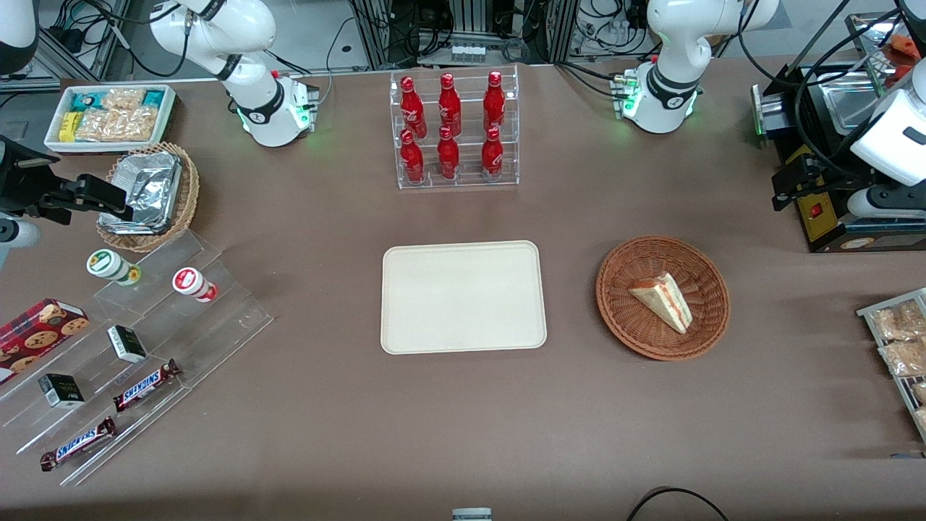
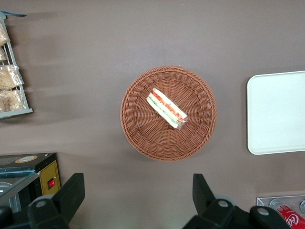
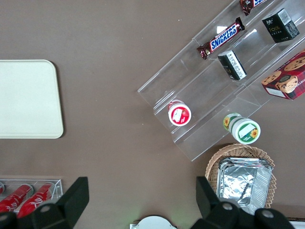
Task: Place sandwich from basket to tray
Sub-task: 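Move the left gripper over the sandwich in the wicker basket and lower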
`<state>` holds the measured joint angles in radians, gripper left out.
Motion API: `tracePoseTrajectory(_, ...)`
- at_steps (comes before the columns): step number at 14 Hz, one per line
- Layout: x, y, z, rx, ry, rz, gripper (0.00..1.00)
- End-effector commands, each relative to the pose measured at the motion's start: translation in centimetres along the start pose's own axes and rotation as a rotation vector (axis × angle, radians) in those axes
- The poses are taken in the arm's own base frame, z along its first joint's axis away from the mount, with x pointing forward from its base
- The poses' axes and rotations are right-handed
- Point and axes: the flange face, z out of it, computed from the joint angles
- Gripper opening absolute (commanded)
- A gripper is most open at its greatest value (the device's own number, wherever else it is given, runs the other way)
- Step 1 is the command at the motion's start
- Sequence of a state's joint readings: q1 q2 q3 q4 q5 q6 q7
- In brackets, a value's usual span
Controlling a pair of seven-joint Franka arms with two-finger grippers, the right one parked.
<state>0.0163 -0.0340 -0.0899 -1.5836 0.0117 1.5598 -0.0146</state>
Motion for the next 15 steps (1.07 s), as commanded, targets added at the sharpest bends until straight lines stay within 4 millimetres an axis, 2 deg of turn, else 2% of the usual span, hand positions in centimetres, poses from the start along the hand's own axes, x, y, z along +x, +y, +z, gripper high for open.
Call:
tracePoseTrajectory(1, -0.2, -0.1, 0.1, 0.011, 0.004, 0.004, 1.00)
tracePoseTrajectory(4, 0.4, -0.3, 1.3, 0.013, -0.016, -0.019, 1.00)
tracePoseTrajectory(8, 2.7, -0.2, 8.3, 0.008, -0.085, -0.086, 1.00)
tracePoseTrajectory(11, 2.4, 0.5, 14.9, 0.011, -0.063, -0.266, 1.00)
tracePoseTrajectory(13, 2.0, 1.3, 18.4, 0.008, -0.038, -0.427, 1.00)
tracePoseTrajectory(15, 1.3, 3.1, 21.8, 0.002, -0.022, -0.566, 1.00)
